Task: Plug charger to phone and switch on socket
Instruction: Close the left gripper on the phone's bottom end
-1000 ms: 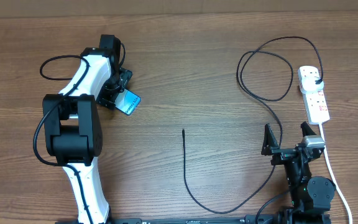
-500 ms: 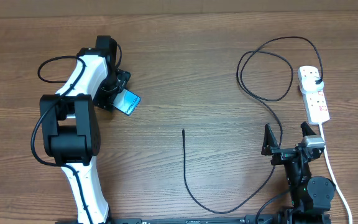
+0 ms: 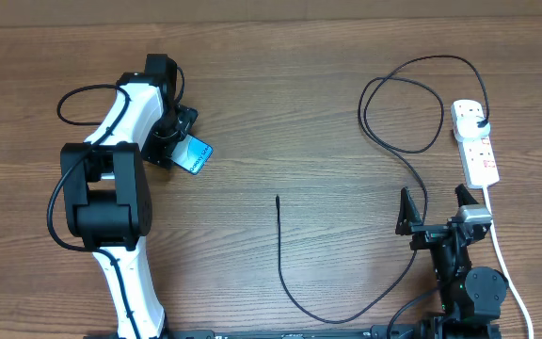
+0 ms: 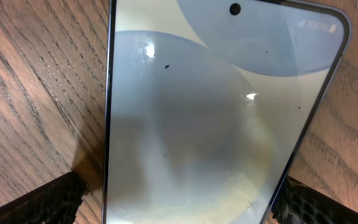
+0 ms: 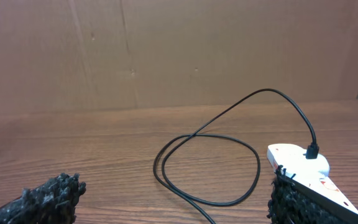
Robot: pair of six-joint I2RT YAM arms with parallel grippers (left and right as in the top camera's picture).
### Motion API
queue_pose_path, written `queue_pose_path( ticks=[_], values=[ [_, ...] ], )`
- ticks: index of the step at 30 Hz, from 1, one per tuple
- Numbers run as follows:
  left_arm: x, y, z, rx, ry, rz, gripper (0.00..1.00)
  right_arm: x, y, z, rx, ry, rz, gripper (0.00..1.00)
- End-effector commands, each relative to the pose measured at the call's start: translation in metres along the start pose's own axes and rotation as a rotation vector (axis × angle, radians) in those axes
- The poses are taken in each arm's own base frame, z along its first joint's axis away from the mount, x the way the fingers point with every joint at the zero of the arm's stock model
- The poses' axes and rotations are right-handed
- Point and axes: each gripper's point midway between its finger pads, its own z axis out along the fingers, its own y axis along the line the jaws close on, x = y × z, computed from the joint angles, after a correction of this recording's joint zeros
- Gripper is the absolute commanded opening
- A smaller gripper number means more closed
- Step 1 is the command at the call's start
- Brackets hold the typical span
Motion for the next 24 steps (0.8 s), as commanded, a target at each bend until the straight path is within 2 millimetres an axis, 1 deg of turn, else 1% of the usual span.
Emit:
queue_pose_path(
  ticks=[1,24],
  values=[
    [-0.0047,0.0046,0.0121,-0.034,-0.004,-0.002,1.0,0.0022,-0.0019,0.0001,0.01,-0.002,-0.001,1.0],
    [-0.0048,0.0048,0.0121,-0.035,-0.004,0.018,1.0,0.0022,-0.0019,0.0001,0.01,-0.002,-0.001,1.0]
  ],
)
